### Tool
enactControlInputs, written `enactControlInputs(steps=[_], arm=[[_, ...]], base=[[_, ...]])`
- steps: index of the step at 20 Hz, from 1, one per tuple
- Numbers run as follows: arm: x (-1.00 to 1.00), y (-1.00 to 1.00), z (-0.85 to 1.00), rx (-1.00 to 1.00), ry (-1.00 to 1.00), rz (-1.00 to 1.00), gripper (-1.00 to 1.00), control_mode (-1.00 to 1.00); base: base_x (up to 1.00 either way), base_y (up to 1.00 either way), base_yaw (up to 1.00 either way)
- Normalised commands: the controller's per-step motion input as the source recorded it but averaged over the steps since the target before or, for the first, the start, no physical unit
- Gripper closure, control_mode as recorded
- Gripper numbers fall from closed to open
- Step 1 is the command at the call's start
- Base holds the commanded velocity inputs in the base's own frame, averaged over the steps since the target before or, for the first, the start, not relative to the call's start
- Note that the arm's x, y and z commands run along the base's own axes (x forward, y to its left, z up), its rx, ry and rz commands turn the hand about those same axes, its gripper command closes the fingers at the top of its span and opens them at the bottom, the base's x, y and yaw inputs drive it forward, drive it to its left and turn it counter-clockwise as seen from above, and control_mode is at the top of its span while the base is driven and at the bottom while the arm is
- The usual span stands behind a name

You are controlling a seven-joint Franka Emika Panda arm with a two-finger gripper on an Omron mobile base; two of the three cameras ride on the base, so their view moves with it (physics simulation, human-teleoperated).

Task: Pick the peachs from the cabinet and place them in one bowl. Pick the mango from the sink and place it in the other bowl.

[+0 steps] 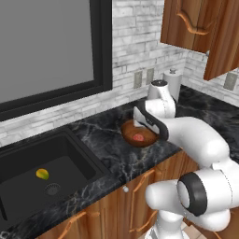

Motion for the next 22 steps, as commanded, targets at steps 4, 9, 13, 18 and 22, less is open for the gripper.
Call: enactControlInputs(steps=[4, 9, 13, 18, 22], arm=[[-0.43, -0.16, 0.19, 0.0, 0.01, -0.23, -1.0, -1.0], [-0.41, -0.15, 0.18, 0.0, 0.01, -0.2, -1.0, -1.0], [-0.39, -0.14, 0.18, 0.0, 0.03, -0.18, -1.0, -1.0], [-0.4, -0.17, 0.16, 0.0, 0.0, -0.12, -1.0, -1.0], [-0.37, -0.15, 0.08, 0.0, 0.0, -0.08, -1.0, -1.0]], base=[[0.0, 0.0, 0.0], [0.0, 0.0, 0.0], [0.0, 0.0, 0.0], [0.0, 0.0, 0.0], [0.0, 0.0, 0.0]])
